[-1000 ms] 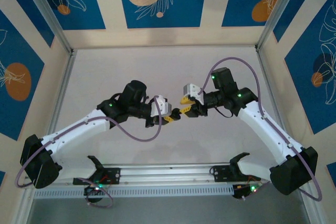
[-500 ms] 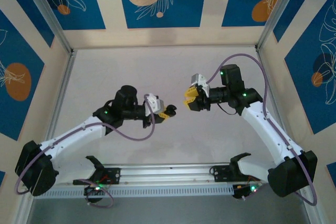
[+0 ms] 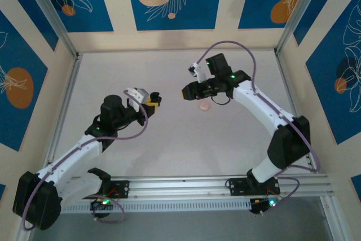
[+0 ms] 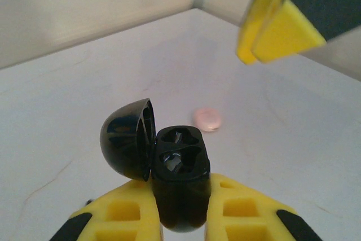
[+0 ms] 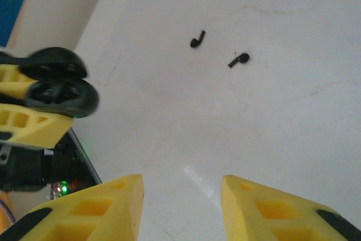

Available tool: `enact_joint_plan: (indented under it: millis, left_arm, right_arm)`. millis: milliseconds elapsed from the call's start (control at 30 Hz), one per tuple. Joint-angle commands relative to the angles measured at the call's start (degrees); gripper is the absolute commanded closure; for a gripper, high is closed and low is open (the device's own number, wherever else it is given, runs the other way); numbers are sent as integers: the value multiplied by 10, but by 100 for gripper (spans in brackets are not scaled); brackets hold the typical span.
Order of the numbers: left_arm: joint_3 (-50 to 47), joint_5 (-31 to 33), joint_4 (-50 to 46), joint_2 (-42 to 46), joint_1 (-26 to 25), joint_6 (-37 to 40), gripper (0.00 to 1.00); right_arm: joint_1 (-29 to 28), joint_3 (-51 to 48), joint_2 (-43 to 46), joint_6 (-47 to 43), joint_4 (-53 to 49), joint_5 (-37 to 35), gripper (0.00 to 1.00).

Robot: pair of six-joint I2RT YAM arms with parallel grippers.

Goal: Insert wireless bluetooth earbuds into charging case

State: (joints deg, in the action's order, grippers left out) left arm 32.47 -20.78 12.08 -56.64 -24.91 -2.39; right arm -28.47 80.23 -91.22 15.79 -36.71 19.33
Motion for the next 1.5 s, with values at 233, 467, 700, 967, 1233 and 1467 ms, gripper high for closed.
enact_joint_plan:
  millis: [233, 467, 700, 967, 1233, 1467]
  left_arm:
    - [-28, 97, -38, 53, 51, -46, 85]
    - [-32, 116, -73, 75, 61, -32, 85]
    - [-30, 111, -90, 81, 64, -21, 84]
    - [-31, 110, -90, 79, 66, -18, 84]
    - [-31, 107, -87, 73, 68, -17, 84]
    - [-31, 105, -88, 72, 70, -16, 84]
  right_arm:
    - [-56, 240, -249, 203, -147, -87, 59]
    - [-77, 396, -396, 223, -201, -98, 59]
    - [-87, 491, -488, 241, -204, -86, 60]
    - [-91, 541, -550, 251, -206, -76, 63]
    - [-91, 556, -582, 258, -197, -64, 67]
    - [-92, 561, -596, 258, -199, -64, 71]
